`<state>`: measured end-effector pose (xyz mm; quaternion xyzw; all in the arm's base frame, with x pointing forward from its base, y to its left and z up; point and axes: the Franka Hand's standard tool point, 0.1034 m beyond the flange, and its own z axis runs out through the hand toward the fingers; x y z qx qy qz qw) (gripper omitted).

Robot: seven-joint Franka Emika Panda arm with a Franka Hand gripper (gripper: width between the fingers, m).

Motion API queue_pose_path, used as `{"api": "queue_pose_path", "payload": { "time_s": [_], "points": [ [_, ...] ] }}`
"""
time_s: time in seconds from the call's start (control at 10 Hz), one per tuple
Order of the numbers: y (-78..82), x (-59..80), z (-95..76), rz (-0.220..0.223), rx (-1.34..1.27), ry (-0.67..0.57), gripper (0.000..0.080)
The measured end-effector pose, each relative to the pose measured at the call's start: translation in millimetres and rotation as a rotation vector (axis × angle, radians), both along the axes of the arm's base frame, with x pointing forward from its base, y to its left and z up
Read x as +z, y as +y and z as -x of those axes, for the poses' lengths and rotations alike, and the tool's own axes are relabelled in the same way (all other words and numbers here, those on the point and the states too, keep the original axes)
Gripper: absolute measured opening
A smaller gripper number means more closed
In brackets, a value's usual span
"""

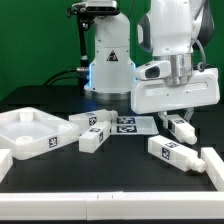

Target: Assemble desk

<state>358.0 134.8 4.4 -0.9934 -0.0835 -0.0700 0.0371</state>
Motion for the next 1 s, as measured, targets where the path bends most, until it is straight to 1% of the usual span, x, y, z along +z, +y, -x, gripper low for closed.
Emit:
{"api": "queue_pose_path", "payload": {
  "time_s": [0.2,0.3,0.4,0.5,0.6,0.7,0.8,0.9,1.0],
  "points": [
    [-0.7,1.8,-1.8,0.001,0.008,-0.005,0.0598],
    [-3.7,8.1,-4.6,0.007,0.047,0.014,0.0634],
    [-10.4,22.4,-15.3,0.01,0.076,0.027,0.0634],
    [-18.5,35.9,-31.3,0.01,0.101,0.033,0.0647],
    [-24.5,45.7,-50.2,0.012,0.176,0.038,0.0647],
    [-23.9,50.3,-63.7,0.011,0.196,0.018,0.0649],
    [-23.0,46.2,-56.4,0.012,0.19,0.024,0.0649],
    [-23.7,45.7,-55.4,0.013,0.191,0.027,0.0649],
    [-27.4,45.7,-60.1,0.015,0.216,0.033,0.0649]
  ]
}}
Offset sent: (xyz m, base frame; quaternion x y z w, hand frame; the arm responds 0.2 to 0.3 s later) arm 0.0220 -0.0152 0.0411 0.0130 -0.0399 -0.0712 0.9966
